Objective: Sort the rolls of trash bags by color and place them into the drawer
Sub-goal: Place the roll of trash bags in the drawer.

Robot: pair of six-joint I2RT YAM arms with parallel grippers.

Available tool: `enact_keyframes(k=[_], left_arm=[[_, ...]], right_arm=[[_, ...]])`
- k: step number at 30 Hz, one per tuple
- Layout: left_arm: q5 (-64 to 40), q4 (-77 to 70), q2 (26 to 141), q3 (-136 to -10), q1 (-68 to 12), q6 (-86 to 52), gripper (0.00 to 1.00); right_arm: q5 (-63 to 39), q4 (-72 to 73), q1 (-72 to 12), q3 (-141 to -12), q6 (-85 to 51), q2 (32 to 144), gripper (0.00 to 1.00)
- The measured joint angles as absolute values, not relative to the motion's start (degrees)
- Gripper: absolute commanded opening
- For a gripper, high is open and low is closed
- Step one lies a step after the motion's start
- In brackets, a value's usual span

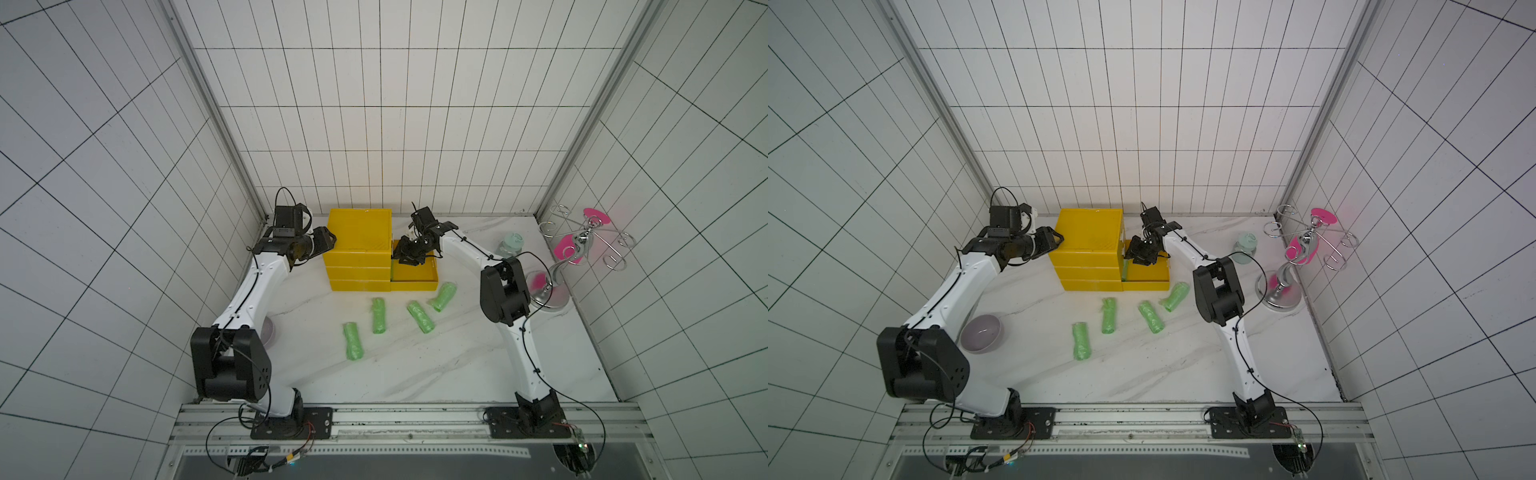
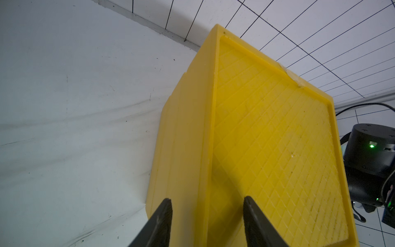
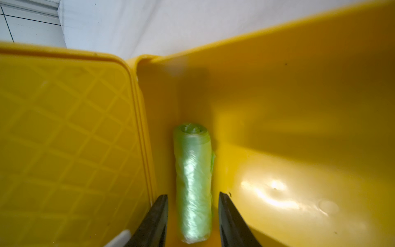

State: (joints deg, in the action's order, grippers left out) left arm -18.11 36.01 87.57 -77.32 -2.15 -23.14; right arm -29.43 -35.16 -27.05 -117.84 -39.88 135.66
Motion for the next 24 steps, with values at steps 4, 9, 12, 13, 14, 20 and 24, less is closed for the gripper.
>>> enact_keyframes(k=[4, 9, 12, 13, 14, 20, 24], left_arm=[[-18.11, 36.10, 87.55, -77.32, -2.15, -23.14, 0.53], [-18.06, 36.99, 87.11, -77.32, -2.15, -23.11, 0.53], [-17.65, 38.35, 86.30, -77.32, -2.15, -23.07, 0.53], [-17.61, 39.05, 85.80, -77.32, -2.15, -23.09, 0.53], [-17.50, 39.64, 85.30, -77.32, -2.15, -23.09, 0.53], [-17.17, 41.43, 78.06, -75.07, -2.72, -23.24, 0.53], [-16.78, 42.28, 71.94, -71.07, -4.54, -23.94, 0.53]], right_arm=[[-29.26, -34.83, -26.48, -115.04, -39.42, 132.05, 0.43], [-27.75, -35.46, -25.89, -112.81, -36.62, 126.26, 0.43], [-26.06, -36.58, -25.89, -111.39, -34.04, 122.15, 0.42], [-25.41, -36.91, -25.91, -110.48, -33.17, 120.57, 0.42], [-24.80, -37.06, -25.93, -109.21, -32.27, 118.80, 0.41], [-20.53, -38.59, -26.81, -99.68, -27.68, 109.56, 0.44], [-17.45, -39.51, -28.56, -92.36, -24.91, 105.12, 0.47]])
